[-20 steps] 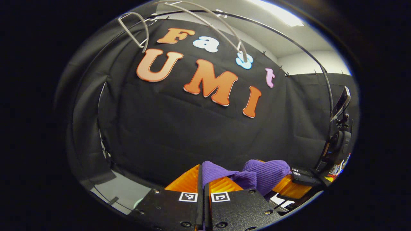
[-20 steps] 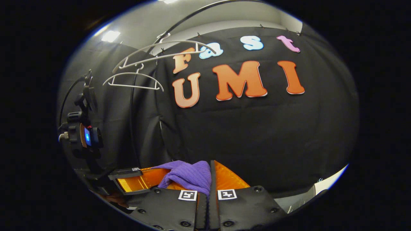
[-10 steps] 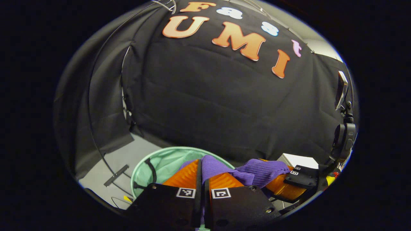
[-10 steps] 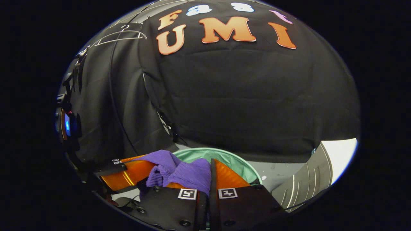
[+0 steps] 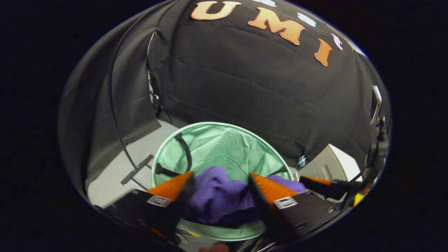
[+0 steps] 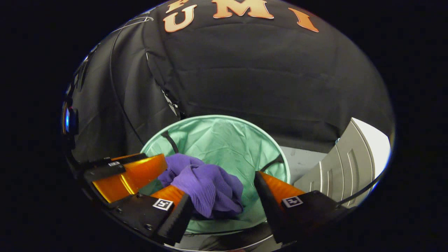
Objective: Grasp the clothes on the hanger with both hands and then place them into the laundry hamper below.
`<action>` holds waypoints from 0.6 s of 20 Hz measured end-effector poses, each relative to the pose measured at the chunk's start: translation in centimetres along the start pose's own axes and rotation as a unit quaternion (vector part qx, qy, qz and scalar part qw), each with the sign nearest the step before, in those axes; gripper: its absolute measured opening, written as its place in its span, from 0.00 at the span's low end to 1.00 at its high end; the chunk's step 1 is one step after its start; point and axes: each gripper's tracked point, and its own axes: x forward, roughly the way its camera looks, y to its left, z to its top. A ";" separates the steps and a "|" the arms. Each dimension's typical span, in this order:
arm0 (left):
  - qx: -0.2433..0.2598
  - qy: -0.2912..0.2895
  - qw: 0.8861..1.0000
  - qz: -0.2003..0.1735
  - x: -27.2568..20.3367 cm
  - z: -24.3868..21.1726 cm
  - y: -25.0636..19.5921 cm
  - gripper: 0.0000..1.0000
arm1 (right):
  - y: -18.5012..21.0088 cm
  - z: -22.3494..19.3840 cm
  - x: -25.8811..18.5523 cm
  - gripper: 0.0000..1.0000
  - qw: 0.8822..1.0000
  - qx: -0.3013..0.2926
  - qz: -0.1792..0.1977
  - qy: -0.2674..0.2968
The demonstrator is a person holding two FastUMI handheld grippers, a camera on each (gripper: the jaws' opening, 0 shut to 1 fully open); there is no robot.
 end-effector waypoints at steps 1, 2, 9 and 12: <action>-0.011 -0.011 1.000 -0.001 -0.4 0.7 0.1 0.86 | -0.1 -0.6 0.1 0.89 1.000 0.008 0.002 0.008; -0.016 -0.021 1.000 -0.005 -0.9 1.4 0.1 0.98 | -0.1 -0.8 -0.3 0.99 1.000 0.019 0.008 0.009; -0.002 -0.070 0.998 -0.005 -3.3 4.8 -0.1 0.98 | 0.5 3.9 -2.9 0.99 0.999 0.010 0.010 -0.053; 0.009 -0.099 0.995 0.001 -5.0 7.2 -0.1 0.98 | 1.1 7.0 -5.2 0.99 0.995 0.014 0.016 -0.094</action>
